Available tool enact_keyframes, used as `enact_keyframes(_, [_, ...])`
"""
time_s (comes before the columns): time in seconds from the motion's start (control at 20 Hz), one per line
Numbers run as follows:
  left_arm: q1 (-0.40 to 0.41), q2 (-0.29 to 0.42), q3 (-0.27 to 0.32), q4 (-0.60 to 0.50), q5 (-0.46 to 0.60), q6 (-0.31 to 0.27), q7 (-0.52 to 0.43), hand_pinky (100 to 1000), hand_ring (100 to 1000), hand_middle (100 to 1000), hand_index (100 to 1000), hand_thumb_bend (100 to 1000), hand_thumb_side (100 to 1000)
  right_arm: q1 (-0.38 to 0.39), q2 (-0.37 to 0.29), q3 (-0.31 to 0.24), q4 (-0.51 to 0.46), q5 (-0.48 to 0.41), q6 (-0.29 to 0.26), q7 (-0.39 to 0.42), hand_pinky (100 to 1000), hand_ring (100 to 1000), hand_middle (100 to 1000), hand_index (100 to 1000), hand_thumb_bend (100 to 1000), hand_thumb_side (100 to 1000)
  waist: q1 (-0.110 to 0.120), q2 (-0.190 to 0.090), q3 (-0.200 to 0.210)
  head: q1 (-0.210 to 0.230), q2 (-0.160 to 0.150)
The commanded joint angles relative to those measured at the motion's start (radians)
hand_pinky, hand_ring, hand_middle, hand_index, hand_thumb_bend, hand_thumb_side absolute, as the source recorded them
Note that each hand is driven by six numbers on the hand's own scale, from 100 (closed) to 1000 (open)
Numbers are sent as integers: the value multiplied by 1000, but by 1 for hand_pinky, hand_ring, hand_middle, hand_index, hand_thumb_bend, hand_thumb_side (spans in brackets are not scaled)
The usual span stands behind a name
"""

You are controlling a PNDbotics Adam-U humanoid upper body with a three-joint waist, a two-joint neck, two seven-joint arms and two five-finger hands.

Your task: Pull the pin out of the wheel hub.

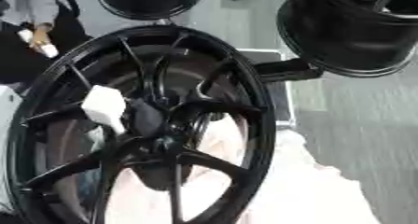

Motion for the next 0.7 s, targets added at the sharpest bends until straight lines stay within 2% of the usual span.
enact_keyframes(0.05, [-19, 20, 10, -9, -2, 3, -2, 760, 646, 652, 812, 373, 276, -2, -19, -12, -7, -2, 30, -32, 637, 683, 600, 654, 100, 470, 3, -16, 0, -3, -12])
enact_keyframes(0.3, [-66, 26, -50, -9, -18, 13, -20, 767, 666, 658, 818, 402, 287, -4, -21, -8, -7, -3, 30, -29, 637, 682, 600, 654, 100, 470, 6, -15, -4, -6, -12])
enact_keyframes(0.5, [-115, 22, -120, -9, -37, 29, -59, 774, 684, 673, 833, 442, 336, -7, -22, -6, -7, -5, 30, -26, 636, 682, 600, 653, 100, 470, 10, -13, -6, -6, -15])
enact_keyframes(0.7, [-161, 10, -184, -9, -51, 72, -93, 777, 691, 682, 842, 483, 352, -10, -22, -2, -7, -7, 29, -24, 636, 682, 600, 653, 100, 470, 14, -9, -7, -9, -17])
